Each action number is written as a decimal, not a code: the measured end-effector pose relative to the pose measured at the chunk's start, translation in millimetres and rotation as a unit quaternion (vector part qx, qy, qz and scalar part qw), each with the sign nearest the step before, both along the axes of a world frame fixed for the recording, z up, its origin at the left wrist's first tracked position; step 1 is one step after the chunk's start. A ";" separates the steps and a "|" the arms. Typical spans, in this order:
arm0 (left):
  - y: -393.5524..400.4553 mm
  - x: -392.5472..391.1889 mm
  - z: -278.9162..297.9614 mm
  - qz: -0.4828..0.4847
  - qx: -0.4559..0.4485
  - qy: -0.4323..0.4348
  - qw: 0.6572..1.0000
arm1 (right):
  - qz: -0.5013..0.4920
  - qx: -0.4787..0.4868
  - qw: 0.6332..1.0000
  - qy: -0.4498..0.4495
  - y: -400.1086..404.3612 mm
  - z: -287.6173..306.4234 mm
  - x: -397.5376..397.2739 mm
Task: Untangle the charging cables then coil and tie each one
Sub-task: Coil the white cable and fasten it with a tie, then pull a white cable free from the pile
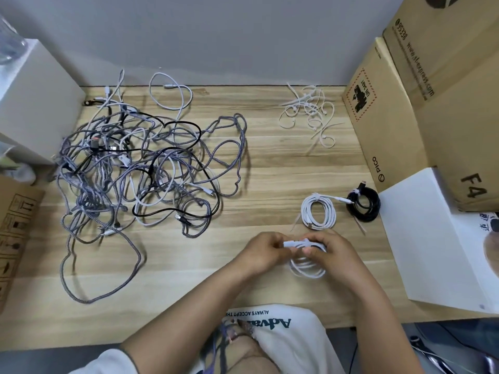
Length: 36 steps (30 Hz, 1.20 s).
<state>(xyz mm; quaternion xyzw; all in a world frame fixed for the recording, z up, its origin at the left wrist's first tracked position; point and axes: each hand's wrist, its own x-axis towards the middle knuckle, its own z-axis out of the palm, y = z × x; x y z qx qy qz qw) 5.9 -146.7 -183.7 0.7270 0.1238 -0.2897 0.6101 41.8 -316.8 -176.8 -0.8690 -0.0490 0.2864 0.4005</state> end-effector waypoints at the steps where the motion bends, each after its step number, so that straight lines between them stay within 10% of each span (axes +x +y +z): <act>1: -7.0 5.1 -6.0 0.001 -0.027 0.035 0.999 | -0.003 -0.027 1.000 0.008 -6.1 -8.7 3.9; 12: -42.9 51.9 -25.2 0.074 -0.214 0.085 0.970 | -0.149 -0.126 0.973 -0.122 -23.8 -53.8 39.5; 17: -49.7 54.1 -22.1 -0.080 0.027 -0.134 0.987 | -0.130 -0.264 0.913 -0.283 -9.8 -68.6 27.5; 25: -47.0 20.4 -43.0 -0.304 0.348 -0.302 0.834 | -0.234 -0.299 0.887 -0.261 6.7 -81.1 26.8; 31: -49.4 23.7 -47.4 -0.388 0.439 -0.239 0.774 | -0.244 -0.310 0.886 -0.242 8.6 -81.0 33.0; 36: -41.7 21.5 -39.3 -0.362 0.371 -0.252 0.817 | -0.226 -0.279 0.903 -0.235 1.9 -69.4 28.6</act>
